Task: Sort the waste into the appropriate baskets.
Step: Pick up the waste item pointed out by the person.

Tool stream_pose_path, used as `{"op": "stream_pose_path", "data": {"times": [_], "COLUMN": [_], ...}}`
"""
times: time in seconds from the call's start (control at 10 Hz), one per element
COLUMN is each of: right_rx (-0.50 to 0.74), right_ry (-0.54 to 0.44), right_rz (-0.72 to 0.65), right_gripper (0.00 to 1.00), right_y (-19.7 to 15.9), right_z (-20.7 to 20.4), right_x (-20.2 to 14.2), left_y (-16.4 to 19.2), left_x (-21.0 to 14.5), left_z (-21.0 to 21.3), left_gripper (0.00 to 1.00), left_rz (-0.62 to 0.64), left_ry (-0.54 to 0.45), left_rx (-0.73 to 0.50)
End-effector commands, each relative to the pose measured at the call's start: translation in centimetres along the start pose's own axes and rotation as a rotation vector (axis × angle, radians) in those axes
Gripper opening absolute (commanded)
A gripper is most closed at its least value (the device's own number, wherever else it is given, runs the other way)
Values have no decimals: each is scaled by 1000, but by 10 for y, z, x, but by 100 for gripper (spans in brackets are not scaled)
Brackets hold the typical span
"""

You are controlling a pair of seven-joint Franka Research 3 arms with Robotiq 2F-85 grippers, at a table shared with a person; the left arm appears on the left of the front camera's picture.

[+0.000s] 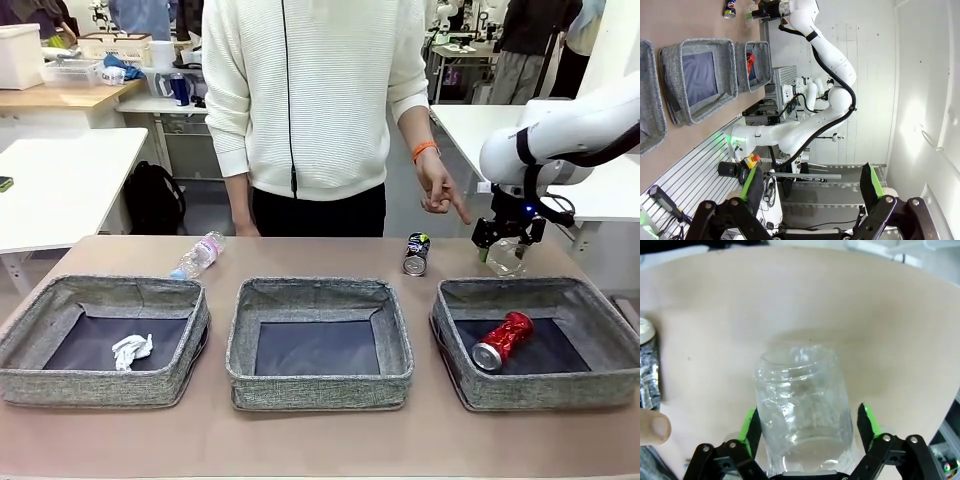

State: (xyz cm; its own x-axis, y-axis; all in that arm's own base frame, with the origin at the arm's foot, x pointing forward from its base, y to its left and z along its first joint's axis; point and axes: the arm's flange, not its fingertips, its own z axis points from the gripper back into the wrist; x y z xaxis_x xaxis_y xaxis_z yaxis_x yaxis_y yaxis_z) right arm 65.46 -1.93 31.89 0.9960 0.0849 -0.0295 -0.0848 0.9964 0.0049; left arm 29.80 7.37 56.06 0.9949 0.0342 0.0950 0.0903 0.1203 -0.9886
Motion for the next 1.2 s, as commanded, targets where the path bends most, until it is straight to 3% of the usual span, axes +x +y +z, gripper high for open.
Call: {"op": "stream_pose_path", "data": {"times": [0.0, 0.1, 0.2, 0.3, 0.4, 0.5, 1.1], "right_rx": [-25, -24, -32, -38, -34, -28, 4], "right_ry": [25, 26, 27, 22, 12, 24, 59], "right_rz": [-16, -17, -24, -28, -44, -69, -113], "right_gripper": [80, 61, 60, 42, 41, 28, 28], "right_y": [-3, -4, -5, -6, -9, -11, -19], "right_z": [1, 0, 0, 1, 2, 3, 17], "right_x": [6, 6, 5, 5, 4, 4, -1], "left_y": [-2, -2, -2, -2, -2, -2, -2], "left_x": [-1, -1, -1, -1, -1, -1, -1], "left_z": [1, 1, 1, 1, 1, 1, 1], "left_gripper": [100, 100, 100, 100, 100, 100, 100], "left_rz": [-23, -23, -23, -23, -23, -23, -23], "left_ry": [6, 6, 6, 6, 6, 6, 6], "left_rx": [-19, -19, -19, -19, -19, -19, -19]}}
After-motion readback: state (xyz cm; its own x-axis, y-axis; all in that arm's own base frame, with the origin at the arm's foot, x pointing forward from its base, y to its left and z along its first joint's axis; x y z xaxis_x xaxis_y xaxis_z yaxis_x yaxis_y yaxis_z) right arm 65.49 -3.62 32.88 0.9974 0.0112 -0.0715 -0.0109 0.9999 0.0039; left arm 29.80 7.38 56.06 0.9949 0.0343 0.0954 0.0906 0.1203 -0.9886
